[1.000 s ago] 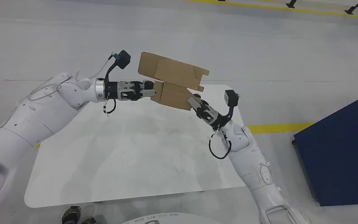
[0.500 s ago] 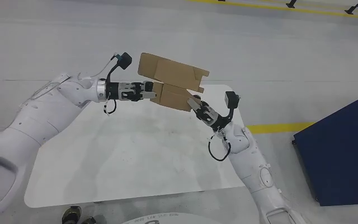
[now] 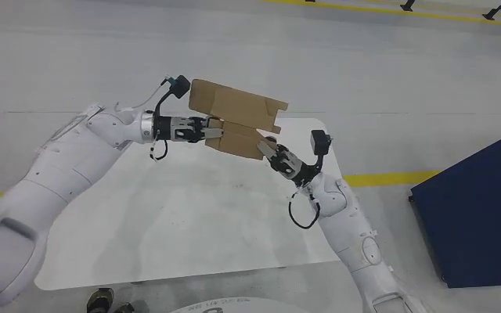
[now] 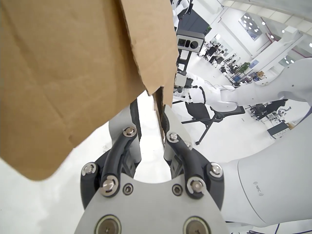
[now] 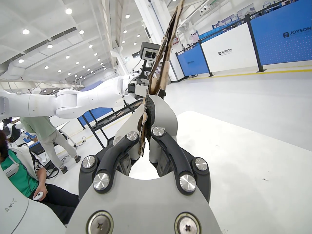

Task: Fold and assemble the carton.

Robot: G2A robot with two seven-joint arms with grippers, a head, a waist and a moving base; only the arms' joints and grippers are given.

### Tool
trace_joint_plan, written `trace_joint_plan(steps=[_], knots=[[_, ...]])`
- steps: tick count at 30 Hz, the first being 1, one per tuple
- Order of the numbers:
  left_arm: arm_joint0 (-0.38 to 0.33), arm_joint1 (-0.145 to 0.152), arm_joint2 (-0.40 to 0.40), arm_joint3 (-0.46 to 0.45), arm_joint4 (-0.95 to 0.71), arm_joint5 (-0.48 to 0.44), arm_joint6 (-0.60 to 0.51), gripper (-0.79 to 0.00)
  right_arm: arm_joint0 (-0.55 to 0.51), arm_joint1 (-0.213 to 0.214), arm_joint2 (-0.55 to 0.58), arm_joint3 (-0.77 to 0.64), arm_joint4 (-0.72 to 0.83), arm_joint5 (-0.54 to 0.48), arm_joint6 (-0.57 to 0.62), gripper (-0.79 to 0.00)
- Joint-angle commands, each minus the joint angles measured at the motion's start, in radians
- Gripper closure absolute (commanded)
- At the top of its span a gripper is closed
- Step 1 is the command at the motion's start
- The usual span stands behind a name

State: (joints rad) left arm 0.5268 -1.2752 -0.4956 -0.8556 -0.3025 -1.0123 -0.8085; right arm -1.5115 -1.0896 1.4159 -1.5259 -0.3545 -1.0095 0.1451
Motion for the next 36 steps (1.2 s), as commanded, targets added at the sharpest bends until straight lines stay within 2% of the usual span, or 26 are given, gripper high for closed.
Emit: trace_joint_plan(steps=[1,9,21,23,24,25,31,36], knots=[[0.003,-0.005,-0.002,0.004,0.003,0.000,0.001,-0.172,0.000,0.000,-0.001,-0.002,-0.004,-0.001,-0.001,0.000],[0.010,-0.014,-0.029,0.007,-0.009,0.000,0.001,0.000,0.000,0.000,-0.004,-0.006,-0.008,-0.003,-0.001,0.000],[0.030,-0.011,-0.068,-0.013,0.008,0.000,0.001,0.000,0.004,0.009,-0.011,0.003,0.048,-0.003,0.024,0.000],[0.028,-0.008,-0.076,-0.012,0.024,0.000,0.001,0.000,0.004,0.011,-0.011,0.007,0.060,-0.003,0.029,-0.348],[0.024,-0.007,-0.082,-0.011,0.045,0.000,0.001,0.000,0.004,0.012,-0.010,0.010,0.067,-0.003,0.032,-0.683],[0.020,-0.005,-0.089,-0.011,0.074,0.000,0.001,0.000,0.005,0.013,-0.009,0.014,0.073,-0.003,0.036,-0.785],[0.011,0.006,-0.144,-0.025,0.330,0.000,0.066,0.000,0.013,0.017,-0.006,0.041,0.102,-0.003,0.052,-0.785],[0.004,0.018,-0.165,-0.039,0.691,0.000,0.269,0.000,0.005,0.021,0.021,0.052,0.125,-0.003,0.034,-0.785]])
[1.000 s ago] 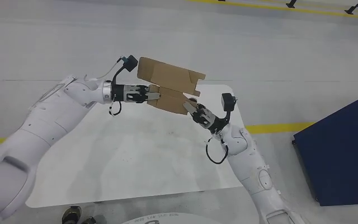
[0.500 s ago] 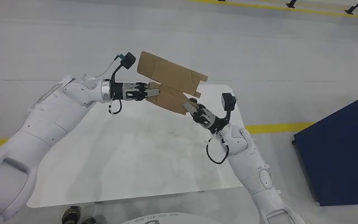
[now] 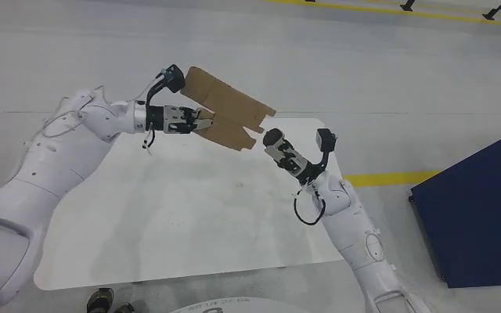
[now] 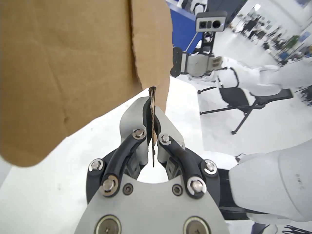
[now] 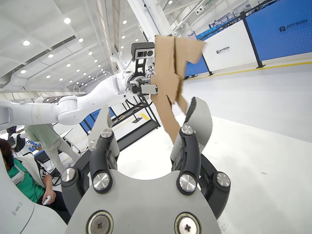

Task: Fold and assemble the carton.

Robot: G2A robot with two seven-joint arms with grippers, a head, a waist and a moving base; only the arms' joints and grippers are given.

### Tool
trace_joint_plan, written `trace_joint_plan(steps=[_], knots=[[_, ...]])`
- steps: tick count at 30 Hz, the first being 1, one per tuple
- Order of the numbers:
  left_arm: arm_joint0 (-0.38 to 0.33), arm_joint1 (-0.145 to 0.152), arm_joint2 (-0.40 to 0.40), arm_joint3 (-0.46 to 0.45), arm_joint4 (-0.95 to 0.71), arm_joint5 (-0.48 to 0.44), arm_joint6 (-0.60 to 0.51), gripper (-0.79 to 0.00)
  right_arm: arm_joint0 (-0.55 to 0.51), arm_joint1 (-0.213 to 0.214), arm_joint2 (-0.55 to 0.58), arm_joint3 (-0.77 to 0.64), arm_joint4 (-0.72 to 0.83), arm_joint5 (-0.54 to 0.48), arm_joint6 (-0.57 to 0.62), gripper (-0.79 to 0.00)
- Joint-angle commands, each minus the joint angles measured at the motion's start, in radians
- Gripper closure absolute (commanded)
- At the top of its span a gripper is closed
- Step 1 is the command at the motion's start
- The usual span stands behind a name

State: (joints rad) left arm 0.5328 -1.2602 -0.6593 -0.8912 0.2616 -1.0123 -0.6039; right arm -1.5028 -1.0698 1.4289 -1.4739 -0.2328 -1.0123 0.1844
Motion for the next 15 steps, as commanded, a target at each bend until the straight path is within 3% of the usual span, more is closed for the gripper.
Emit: trace_joint_plan(steps=[1,9,15], knots=[[-0.005,0.005,0.001,-0.006,0.207,0.000,0.108,0.000,-0.007,0.002,0.015,-0.002,0.004,0.000,-0.011,-0.785],[-0.014,0.005,0.041,-0.025,0.763,0.016,0.419,0.000,-0.037,0.003,0.068,-0.079,-0.010,0.009,-0.066,-0.785],[-0.008,-0.011,0.080,-0.025,0.938,0.021,0.561,0.000,0.047,-0.011,-0.006,-0.078,-0.053,0.163,-0.043,-0.785]])
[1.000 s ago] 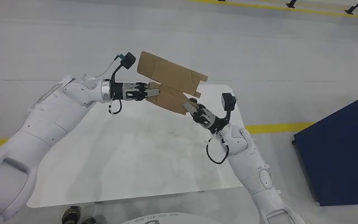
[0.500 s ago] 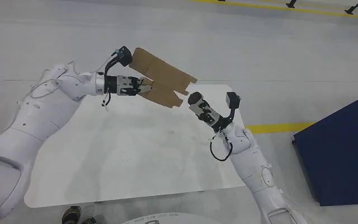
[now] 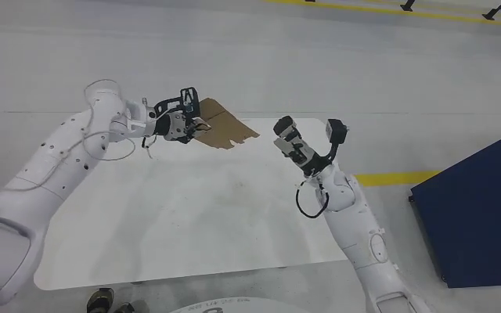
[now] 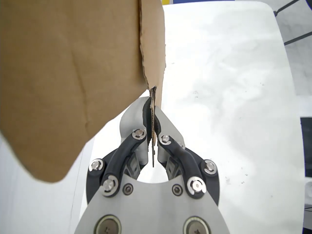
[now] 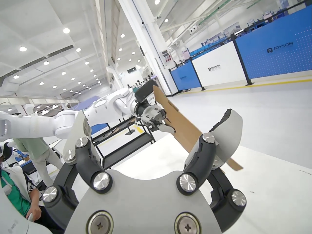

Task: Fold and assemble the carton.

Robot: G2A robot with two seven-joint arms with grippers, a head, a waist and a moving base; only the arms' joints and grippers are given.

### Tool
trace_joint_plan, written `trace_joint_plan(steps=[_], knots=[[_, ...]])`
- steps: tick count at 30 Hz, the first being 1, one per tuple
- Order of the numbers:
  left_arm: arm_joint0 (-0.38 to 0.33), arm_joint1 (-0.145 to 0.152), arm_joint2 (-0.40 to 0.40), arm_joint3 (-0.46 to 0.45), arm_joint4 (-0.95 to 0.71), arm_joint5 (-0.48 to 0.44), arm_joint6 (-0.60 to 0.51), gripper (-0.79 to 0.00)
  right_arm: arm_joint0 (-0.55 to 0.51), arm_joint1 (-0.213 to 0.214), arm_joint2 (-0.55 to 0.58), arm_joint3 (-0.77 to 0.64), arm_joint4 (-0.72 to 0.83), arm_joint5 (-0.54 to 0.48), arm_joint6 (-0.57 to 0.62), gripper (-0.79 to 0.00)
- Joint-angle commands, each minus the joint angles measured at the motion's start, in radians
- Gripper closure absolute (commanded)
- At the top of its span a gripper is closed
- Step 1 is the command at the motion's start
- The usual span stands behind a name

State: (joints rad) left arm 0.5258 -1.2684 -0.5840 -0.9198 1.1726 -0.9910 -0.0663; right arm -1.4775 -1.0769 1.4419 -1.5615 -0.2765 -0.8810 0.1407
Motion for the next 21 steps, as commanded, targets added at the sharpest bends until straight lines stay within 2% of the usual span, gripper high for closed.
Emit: trace_joint_plan(steps=[1,7,16,18,21], knots=[[-0.001,-0.005,0.009,0.006,0.043,-0.002,0.038,0.000,0.040,-0.007,-0.036,0.021,-0.017,0.050,0.000,-0.785],[-0.008,-0.017,0.018,0.037,0.086,-0.015,0.100,0.000,0.106,-0.024,-0.122,0.081,-0.025,0.074,0.019,-0.785],[-0.015,-0.032,0.027,0.068,0.104,-0.021,0.144,0.000,0.125,-0.027,-0.169,0.102,-0.047,0.047,0.101,-0.785],[-0.017,-0.034,0.029,0.074,0.107,-0.021,0.151,0.000,0.122,-0.024,-0.163,0.096,-0.069,0.034,0.124,-0.727],[-0.020,-0.035,0.032,0.083,0.108,-0.021,0.162,0.000,0.108,-0.019,-0.145,0.080,-0.108,0.028,0.123,-0.699]])
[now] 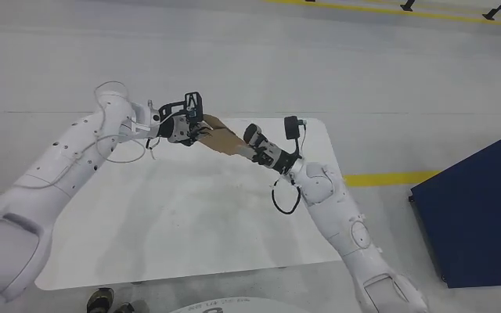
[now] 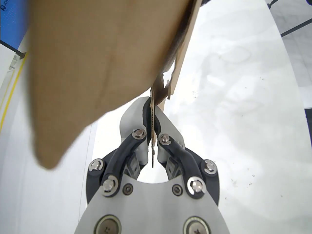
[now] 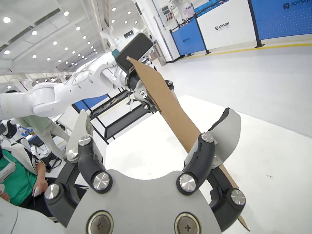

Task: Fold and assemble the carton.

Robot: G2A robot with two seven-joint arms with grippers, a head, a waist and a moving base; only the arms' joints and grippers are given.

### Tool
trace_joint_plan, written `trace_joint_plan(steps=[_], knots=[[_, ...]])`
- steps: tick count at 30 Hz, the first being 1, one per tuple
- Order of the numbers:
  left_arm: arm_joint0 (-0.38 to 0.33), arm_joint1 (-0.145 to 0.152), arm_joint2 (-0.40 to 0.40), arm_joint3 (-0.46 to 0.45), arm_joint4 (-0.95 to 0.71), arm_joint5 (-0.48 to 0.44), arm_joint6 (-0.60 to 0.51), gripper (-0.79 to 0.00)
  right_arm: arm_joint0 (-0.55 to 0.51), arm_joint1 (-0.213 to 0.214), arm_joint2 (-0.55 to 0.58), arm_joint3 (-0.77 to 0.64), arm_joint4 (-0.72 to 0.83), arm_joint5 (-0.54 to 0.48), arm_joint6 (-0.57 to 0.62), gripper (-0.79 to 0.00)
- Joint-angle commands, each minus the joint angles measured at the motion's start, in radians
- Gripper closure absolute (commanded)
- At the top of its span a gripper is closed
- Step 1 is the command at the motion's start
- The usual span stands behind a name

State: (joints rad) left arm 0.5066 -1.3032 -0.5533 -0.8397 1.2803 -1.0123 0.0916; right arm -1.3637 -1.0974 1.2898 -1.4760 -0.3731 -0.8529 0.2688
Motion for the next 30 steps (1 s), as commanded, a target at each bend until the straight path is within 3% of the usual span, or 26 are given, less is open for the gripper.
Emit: trace_joint_plan(steps=[1,5,7,12,18,21,30], knots=[[-0.002,-0.001,0.003,0.005,0.001,0.000,0.007,0.000,-0.012,0.002,0.013,-0.009,-0.018,0.000,-0.010,-0.696],[-0.006,-0.002,0.009,0.010,0.001,0.000,0.017,0.000,-0.027,0.005,0.040,-0.016,-0.016,0.004,-0.033,-0.717],[-0.007,-0.002,0.011,0.013,-0.003,0.000,0.025,0.000,-0.032,0.007,0.054,-0.018,-0.018,0.011,-0.046,-0.785],[-0.003,-0.001,0.026,0.033,-0.088,0.000,0.060,0.000,-0.049,0.009,0.084,-0.023,-0.076,0.048,-0.080,-0.785],[-0.031,0.012,0.074,0.048,-0.174,0.000,0.060,0.000,-0.044,0.013,0.102,0.011,-0.116,0.070,-0.060,-0.680],[-0.041,0.019,0.105,0.042,-0.207,0.000,0.064,0.000,-0.032,0.014,0.098,0.017,-0.162,0.097,-0.039,-0.677],[-0.092,0.042,0.180,0.021,-0.095,0.000,0.078,0.000,-0.048,0.015,0.119,-0.017,-0.344,0.176,-0.141,-0.711]])
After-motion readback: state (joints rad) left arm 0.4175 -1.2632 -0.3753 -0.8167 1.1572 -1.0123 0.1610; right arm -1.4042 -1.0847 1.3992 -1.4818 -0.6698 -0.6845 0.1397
